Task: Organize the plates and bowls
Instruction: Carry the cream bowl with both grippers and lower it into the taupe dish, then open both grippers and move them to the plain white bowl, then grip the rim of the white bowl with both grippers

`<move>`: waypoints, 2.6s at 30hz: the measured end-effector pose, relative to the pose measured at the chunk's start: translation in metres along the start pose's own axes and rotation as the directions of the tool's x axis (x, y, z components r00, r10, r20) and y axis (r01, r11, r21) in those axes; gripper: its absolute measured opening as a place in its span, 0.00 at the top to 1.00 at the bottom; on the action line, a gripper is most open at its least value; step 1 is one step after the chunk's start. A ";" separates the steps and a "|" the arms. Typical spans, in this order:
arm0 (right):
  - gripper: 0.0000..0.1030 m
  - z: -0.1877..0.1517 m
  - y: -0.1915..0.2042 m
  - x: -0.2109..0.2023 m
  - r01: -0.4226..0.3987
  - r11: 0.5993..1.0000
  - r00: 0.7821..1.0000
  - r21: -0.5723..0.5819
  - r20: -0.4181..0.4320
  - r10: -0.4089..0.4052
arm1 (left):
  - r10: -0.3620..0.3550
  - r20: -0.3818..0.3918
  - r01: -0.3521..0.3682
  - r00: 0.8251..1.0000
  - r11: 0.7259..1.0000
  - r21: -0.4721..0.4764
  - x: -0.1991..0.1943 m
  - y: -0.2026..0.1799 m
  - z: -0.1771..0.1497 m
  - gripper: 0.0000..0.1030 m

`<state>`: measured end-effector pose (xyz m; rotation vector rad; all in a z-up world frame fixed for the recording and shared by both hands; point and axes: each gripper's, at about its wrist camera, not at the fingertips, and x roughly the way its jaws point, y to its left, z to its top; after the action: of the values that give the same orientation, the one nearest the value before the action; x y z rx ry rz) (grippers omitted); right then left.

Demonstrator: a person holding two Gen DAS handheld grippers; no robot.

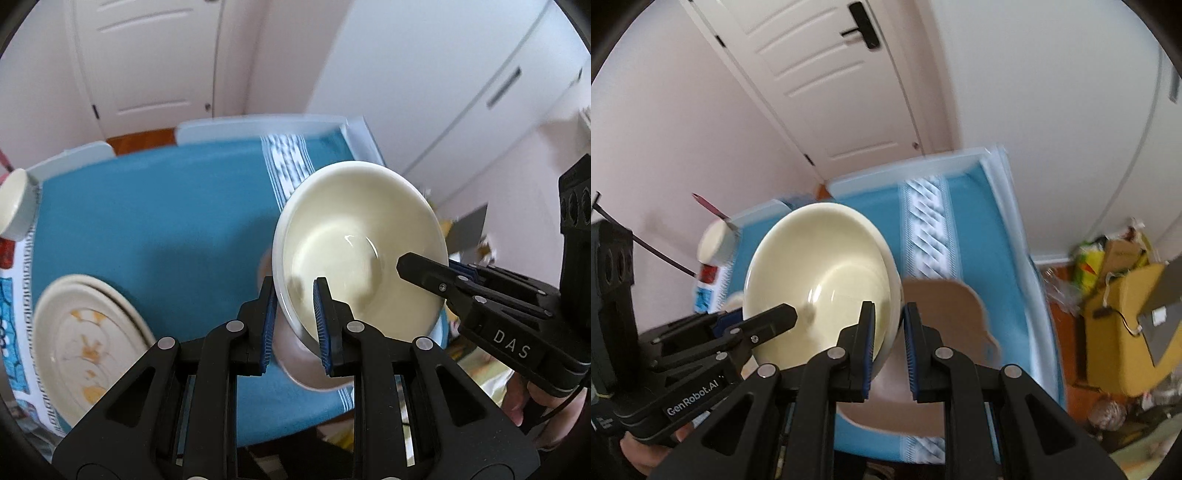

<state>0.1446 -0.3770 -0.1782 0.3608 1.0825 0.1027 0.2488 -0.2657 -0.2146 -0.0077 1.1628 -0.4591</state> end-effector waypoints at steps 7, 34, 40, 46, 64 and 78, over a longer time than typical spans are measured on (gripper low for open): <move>0.86 -0.027 -0.034 0.029 0.007 0.999 0.997 0.036 -0.080 -0.004 | 0.084 -0.087 -0.077 0.993 0.994 0.079 0.045 -0.020 -0.019 0.83; 0.86 -0.030 -0.042 0.056 0.093 0.993 0.982 -0.075 -0.157 -0.104 | 0.253 -0.109 -0.228 0.961 0.952 0.202 0.080 -0.032 -0.018 0.83; 0.86 -0.031 -0.043 0.047 0.082 0.995 0.984 -0.063 -0.153 -0.091 | 0.247 -0.109 -0.222 0.963 0.954 0.203 0.077 -0.032 -0.018 0.83; 0.86 -0.023 -0.038 0.011 0.063 0.996 0.993 -0.057 -0.093 -0.068 | 0.194 -0.060 -0.183 0.979 0.971 0.156 0.037 -0.028 -0.010 0.82; 0.10 0.082 0.126 -0.044 -0.202 0.877 0.951 -0.436 0.127 0.282 | 0.437 0.285 -0.343 0.853 0.882 -0.324 -0.166 0.129 0.001 0.00; 0.10 0.155 0.306 0.085 -0.280 0.787 0.957 -0.550 -0.095 0.274 | 0.413 0.219 -0.186 0.884 0.740 -0.647 -0.161 0.350 0.000 0.19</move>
<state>0.3494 -0.1048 -0.0823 -0.0193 0.9511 0.6764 0.3190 0.1091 -0.1562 -0.4450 0.8869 0.2327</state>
